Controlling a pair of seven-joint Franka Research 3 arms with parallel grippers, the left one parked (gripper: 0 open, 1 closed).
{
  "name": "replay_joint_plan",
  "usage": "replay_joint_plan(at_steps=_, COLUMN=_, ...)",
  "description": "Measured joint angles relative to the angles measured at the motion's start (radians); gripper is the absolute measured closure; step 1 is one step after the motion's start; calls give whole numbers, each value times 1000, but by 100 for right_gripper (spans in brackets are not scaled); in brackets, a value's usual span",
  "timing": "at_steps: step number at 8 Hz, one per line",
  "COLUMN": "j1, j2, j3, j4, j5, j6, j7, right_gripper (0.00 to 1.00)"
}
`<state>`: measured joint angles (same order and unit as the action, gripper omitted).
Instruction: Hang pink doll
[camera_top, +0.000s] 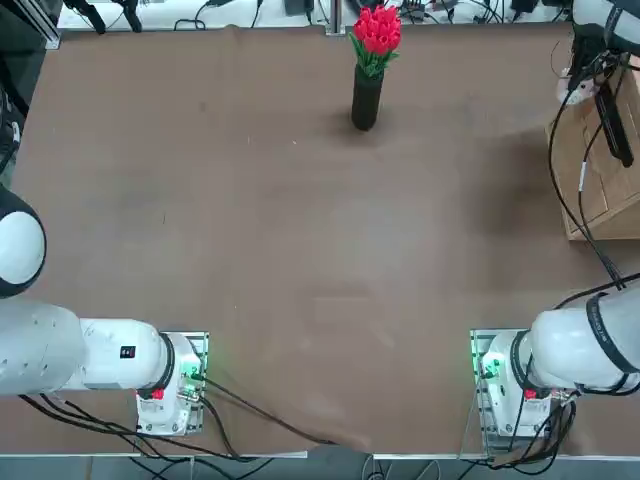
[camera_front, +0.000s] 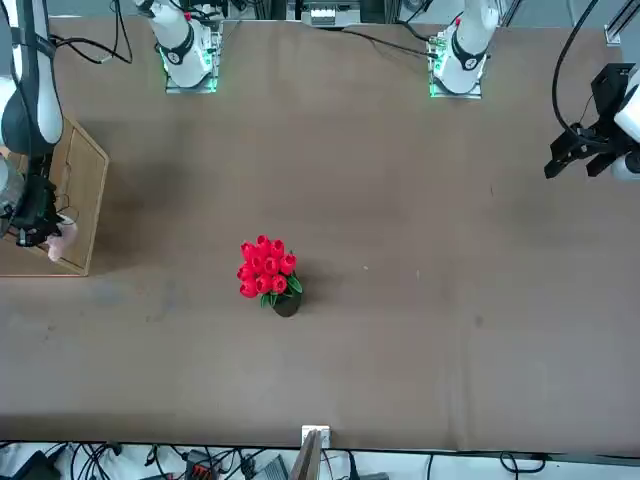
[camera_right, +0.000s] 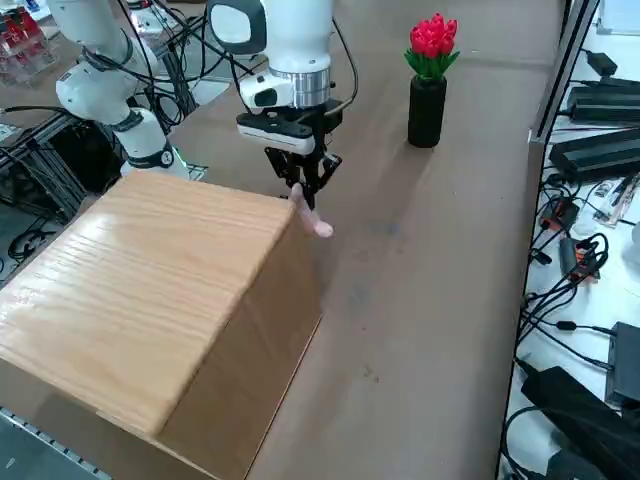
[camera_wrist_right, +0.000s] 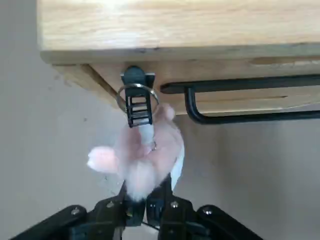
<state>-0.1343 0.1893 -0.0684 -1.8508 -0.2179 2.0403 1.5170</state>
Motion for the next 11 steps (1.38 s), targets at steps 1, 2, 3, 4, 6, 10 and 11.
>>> replay_joint_plan(at_steps=1, j1=-1, j2=3, j3=0, j4=-6, j5=0, j6=13, j7=0, right_gripper=94)
replay_joint_plan(at_steps=2, j1=-1, j2=9, j3=0, j4=-10, j5=0, j6=24, j7=0, right_gripper=94)
replay_joint_plan(at_steps=3, j1=-2, j2=16, j3=0, j4=-10, j5=0, j6=29, j7=0, right_gripper=94)
replay_joint_plan(at_steps=4, j1=-2, j2=21, j3=0, j4=-10, j5=0, j6=31, j7=0, right_gripper=92)
replay_joint_plan(at_steps=6, j1=-4, j2=23, j3=0, j4=-10, j5=1, j6=32, j7=0, right_gripper=87)
replay_joint_plan(at_steps=10, j1=-32, j2=22, j3=0, j4=-7, j5=10, j6=32, j7=-87, right_gripper=95)
replay_joint_plan(at_steps=11, j1=-35, j2=22, j3=0, j4=-7, j5=16, j6=33, j7=-93, right_gripper=95)
